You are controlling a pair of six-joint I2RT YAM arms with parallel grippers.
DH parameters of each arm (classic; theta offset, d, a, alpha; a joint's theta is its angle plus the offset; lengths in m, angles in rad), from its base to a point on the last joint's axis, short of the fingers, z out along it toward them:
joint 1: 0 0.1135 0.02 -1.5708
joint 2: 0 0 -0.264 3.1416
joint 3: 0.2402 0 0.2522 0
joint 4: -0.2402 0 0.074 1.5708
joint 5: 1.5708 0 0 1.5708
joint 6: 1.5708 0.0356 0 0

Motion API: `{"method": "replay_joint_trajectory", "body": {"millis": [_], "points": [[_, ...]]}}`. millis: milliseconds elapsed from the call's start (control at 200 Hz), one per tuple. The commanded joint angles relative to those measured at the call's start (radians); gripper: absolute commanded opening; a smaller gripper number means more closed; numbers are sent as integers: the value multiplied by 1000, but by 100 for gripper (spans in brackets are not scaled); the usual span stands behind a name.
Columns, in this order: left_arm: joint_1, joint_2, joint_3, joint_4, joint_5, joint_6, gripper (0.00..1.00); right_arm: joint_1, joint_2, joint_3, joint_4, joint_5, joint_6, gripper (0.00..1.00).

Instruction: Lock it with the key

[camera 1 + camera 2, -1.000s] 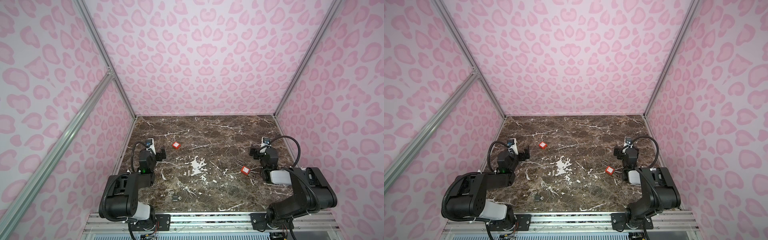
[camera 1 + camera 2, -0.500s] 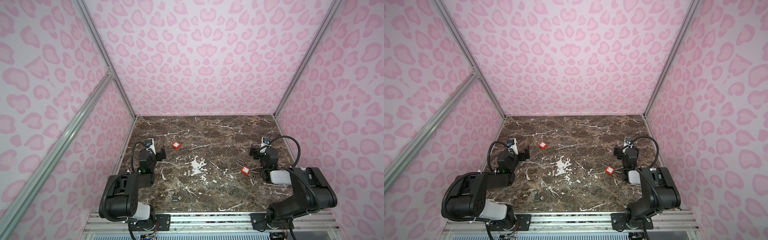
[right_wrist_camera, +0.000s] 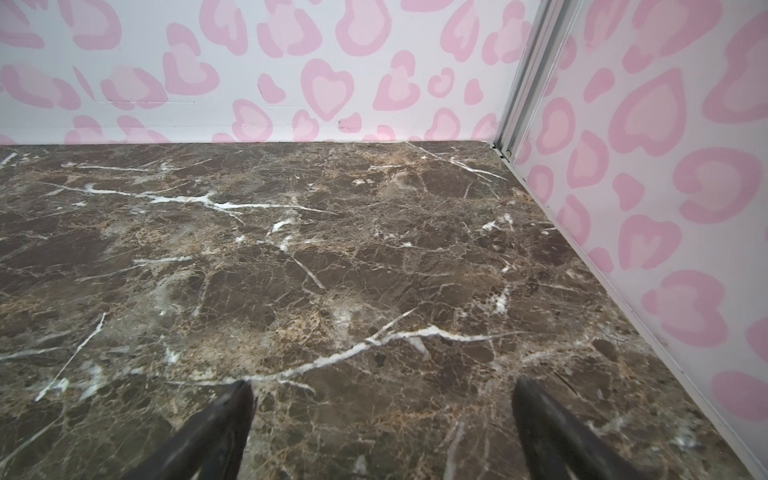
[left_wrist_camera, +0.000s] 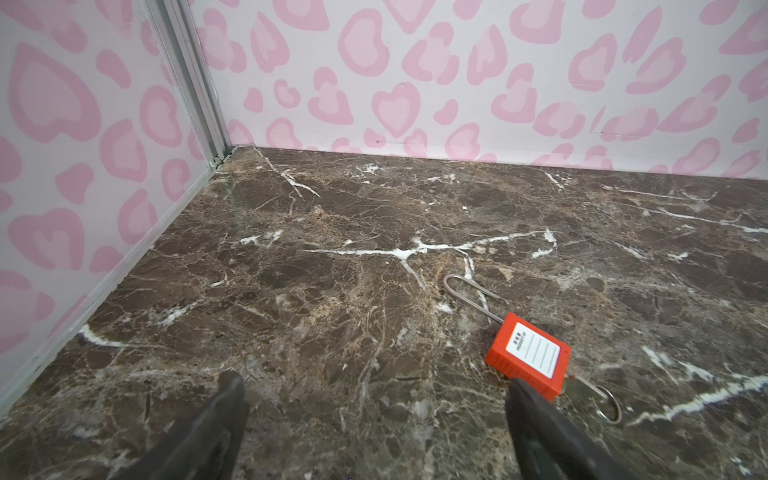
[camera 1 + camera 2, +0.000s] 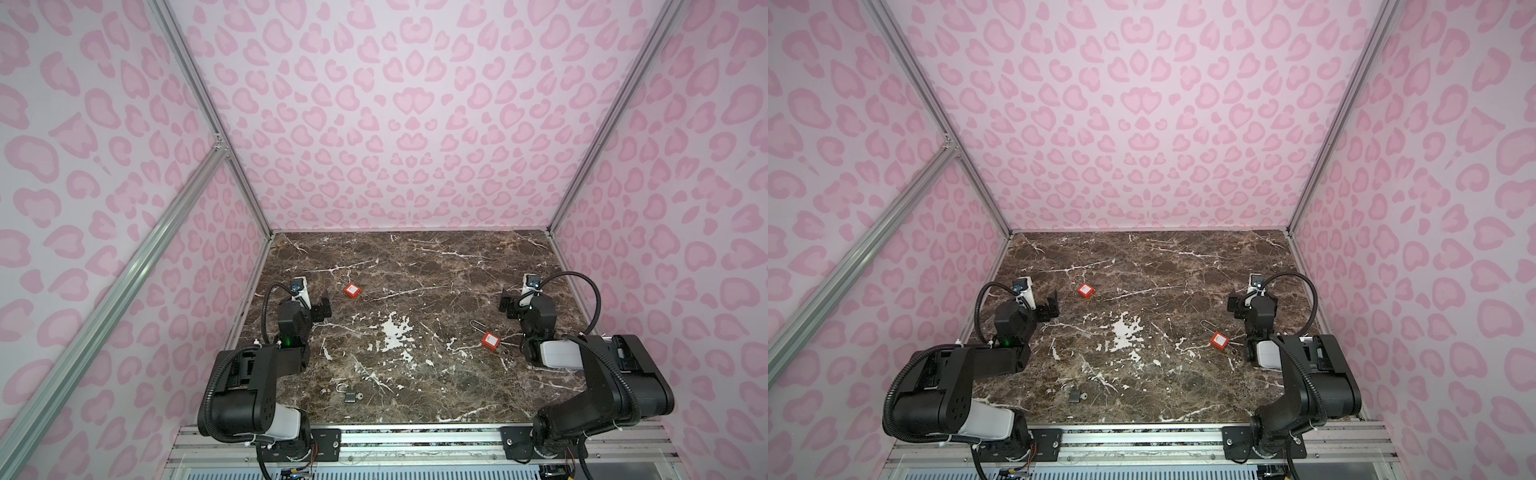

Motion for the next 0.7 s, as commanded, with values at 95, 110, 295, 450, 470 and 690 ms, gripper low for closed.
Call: {"method": "replay_joint_trajectory", "body": {"millis": [95, 110, 295, 450, 470, 690], "points": [[-16, -70, 54, -114, -190, -55, 98, -2, -7, -5, 10, -32, -12, 98], [-17, -84, 65, -147, -204, -60, 98, 2, -9, -6, 11, -34, -17, 99], [-19, -239, 168, -458, -221, -150, 98, 133, -176, 32, -216, 58, -121, 99], [-25, -295, 296, -802, -202, -290, 98, 311, -310, 100, -418, 84, -146, 98], [-28, -300, 308, -844, -204, -313, 98, 341, -322, 106, -436, 78, -146, 99], [-56, -383, 341, -1117, -155, -431, 98, 706, -327, 179, -589, -59, -215, 98]]}}
